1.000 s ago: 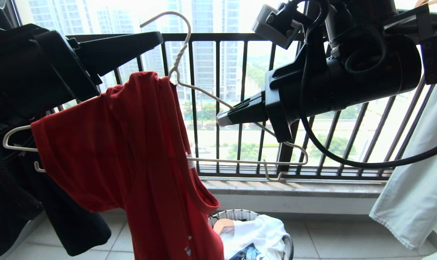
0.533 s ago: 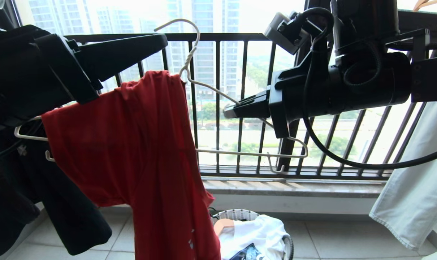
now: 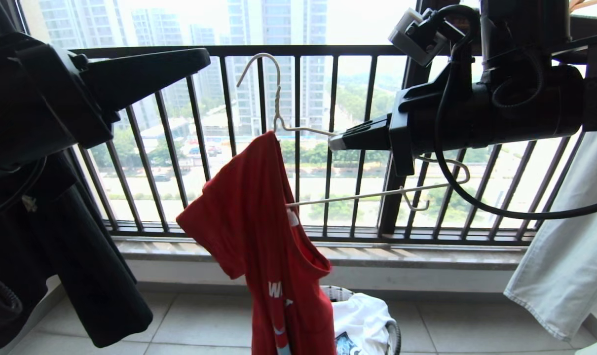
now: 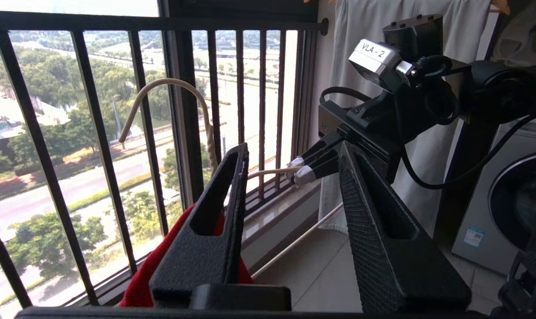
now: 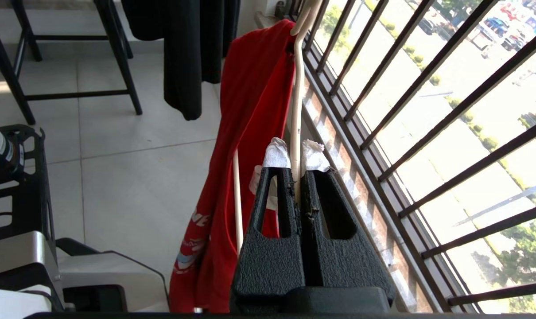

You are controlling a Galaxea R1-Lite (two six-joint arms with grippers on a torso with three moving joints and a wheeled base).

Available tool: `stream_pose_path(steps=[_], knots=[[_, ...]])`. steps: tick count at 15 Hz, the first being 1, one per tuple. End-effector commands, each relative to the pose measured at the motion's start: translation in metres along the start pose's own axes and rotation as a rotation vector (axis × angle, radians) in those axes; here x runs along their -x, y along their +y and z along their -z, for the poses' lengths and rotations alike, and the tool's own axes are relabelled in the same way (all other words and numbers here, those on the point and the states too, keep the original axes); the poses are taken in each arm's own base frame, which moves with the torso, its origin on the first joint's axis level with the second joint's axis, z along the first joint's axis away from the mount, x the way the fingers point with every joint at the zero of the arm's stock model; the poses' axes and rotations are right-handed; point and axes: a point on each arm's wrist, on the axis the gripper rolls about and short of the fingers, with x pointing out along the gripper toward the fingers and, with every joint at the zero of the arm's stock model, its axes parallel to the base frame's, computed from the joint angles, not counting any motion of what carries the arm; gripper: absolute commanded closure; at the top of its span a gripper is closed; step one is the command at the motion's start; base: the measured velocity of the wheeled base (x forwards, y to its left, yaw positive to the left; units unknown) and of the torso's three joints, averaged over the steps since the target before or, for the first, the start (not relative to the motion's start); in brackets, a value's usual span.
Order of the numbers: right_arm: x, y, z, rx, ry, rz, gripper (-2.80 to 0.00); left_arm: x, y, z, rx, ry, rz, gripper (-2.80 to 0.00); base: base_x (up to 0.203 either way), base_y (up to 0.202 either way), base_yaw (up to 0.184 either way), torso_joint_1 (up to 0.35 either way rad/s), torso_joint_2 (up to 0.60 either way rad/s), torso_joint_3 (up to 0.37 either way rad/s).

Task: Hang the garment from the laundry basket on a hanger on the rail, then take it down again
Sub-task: Hang the clothes on the clothes rack

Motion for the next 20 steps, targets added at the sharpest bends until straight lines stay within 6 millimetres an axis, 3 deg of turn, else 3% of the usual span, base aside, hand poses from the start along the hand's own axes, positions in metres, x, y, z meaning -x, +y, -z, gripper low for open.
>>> stream_pose_path(steps=[1, 7, 11, 14, 17, 20], knots=[[0.007, 0.003, -0.004, 0.011, -0.013, 0.002, 0.0, 0.009, -0.007, -0.007, 0.014, 0.02, -0.003, 0.0, 0.0, 0.0, 0.0, 0.0, 0.0, 0.0], [0.016, -0.005, 0.009, -0.022, 0.02, 0.027, 0.0, 0.005, -0.002, -0.004, 0.044, 0.069, -0.018, 0.0, 0.0, 0.0, 0.0, 0.0, 0.0, 0.0], [0.035, -0.007, 0.005, -0.023, -0.029, -0.023, 0.0, 0.001, 0.003, -0.014, 0.157, 0.265, -0.038, 0.0, 0.0, 0.0, 0.0, 0.0, 0.0, 0.0], [0.044, -0.002, -0.001, -0.004, -0.079, -0.102, 0.0, -0.006, 0.024, -0.024, 0.21, 0.328, 0.06, 0.0, 0.0, 0.0, 0.0, 0.0, 0.0, 0.0], [0.049, 0.002, -0.005, 0.017, -0.126, -0.197, 0.0, 0.001, 0.038, -0.038, 0.285, 0.376, 0.228, 0.0, 0.0, 0.0, 0.0, 0.0, 0.0, 0.0], [0.053, 0.005, -0.01, 0.034, -0.162, -0.26, 0.0, 0.0, 0.05, -0.039, 0.363, 0.416, 0.293, 0.0, 0.0, 0.0, 0.0, 0.0, 0.0, 0.0]])
